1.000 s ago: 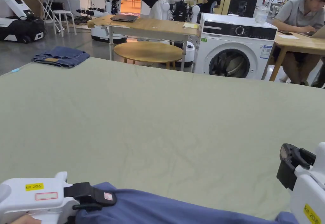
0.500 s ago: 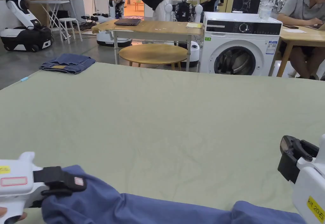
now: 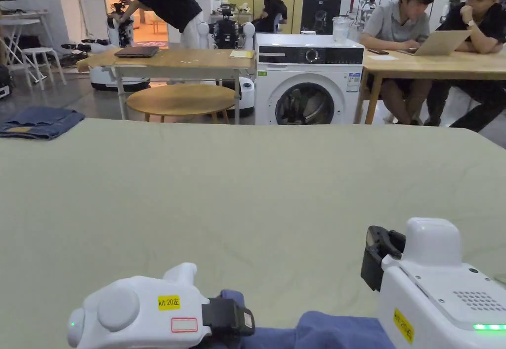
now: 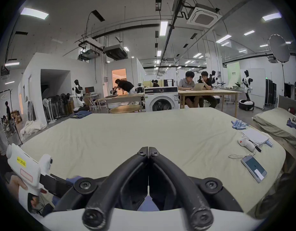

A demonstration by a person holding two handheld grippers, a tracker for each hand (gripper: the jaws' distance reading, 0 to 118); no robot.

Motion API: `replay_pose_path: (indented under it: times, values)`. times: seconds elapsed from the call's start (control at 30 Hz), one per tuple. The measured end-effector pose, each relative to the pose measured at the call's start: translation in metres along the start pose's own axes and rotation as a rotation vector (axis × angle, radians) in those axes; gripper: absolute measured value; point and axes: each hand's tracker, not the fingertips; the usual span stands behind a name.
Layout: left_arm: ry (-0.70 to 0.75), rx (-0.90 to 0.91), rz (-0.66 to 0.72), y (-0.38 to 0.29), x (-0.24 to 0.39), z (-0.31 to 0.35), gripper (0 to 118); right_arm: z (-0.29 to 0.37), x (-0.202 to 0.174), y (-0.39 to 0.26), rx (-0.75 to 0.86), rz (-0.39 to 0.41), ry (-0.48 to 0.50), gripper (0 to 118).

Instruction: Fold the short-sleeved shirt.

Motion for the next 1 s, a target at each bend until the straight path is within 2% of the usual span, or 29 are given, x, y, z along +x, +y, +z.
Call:
replay_pose_path:
  times: [0.03,0.07,0.13,0.2,0.23,0.27,0.33,0.37,0.4,0.47,0.6,0.73,0.87,0.9,0.93,1.0]
  values:
    - [-0.057,-0.021,0.021,-0.001,0.000,-0.003,85,0.002,0.001,-0.002,-0.004,0.001,0.001,0]
    - [-0.109,-0.046,0.037,-0.005,0.006,-0.003,100,0.003,0.003,-0.004,-0.006,0.002,0.000,0]
    - [-0.195,-0.053,0.041,-0.005,0.010,0.007,102,0.003,0.006,-0.005,-0.011,0.002,-0.001,0]
    - [-0.171,0.044,0.009,-0.001,0.019,0.024,102,0.004,0.009,-0.005,-0.013,-0.009,-0.003,0]
    - [0.327,-0.099,-0.138,-0.005,0.003,0.047,100,0.004,0.011,-0.005,-0.011,-0.018,-0.005,0]
    - [0.345,-0.017,-0.181,-0.005,0.006,0.053,91,0.004,0.012,-0.005,-0.008,-0.025,-0.005,0]
    - [0.496,0.054,-0.309,-0.011,0.017,0.060,33,0.004,0.014,-0.003,-0.002,-0.034,-0.007,0]
    - [0.584,0.030,-0.385,-0.018,0.021,0.059,12,0.005,0.015,-0.003,0.002,-0.036,-0.006,0]
    - [0.665,-0.004,-0.454,-0.026,0.026,0.052,8,0.005,0.015,-0.003,0.005,-0.037,-0.006,0]
    - [0.729,-0.077,-0.540,-0.043,0.028,0.033,8,0.004,0.017,-0.003,0.007,-0.042,-0.003,0]
    - [0.596,-0.211,-0.427,-0.071,0.028,-0.012,8,0.006,0.019,-0.003,0.007,-0.050,-0.001,0]
    - [0.580,-0.227,-0.495,-0.084,0.052,-0.038,8,0.011,0.026,-0.005,0.003,-0.048,-0.012,0]
    - [0.463,-0.222,-0.375,-0.076,0.048,-0.036,8,0.012,0.034,-0.005,0.001,-0.061,-0.036,0]
    - [0.021,0.046,-0.234,-0.069,0.059,-0.045,8,0.012,0.036,-0.005,0.002,-0.064,-0.040,0]
    - [0.020,0.026,-0.218,-0.065,0.052,-0.038,8,0.012,0.037,-0.005,0.002,-0.065,-0.043,0]
    - [-0.075,0.057,-0.136,-0.054,0.036,-0.014,8,0.013,0.038,-0.004,0.005,-0.060,-0.052,0]
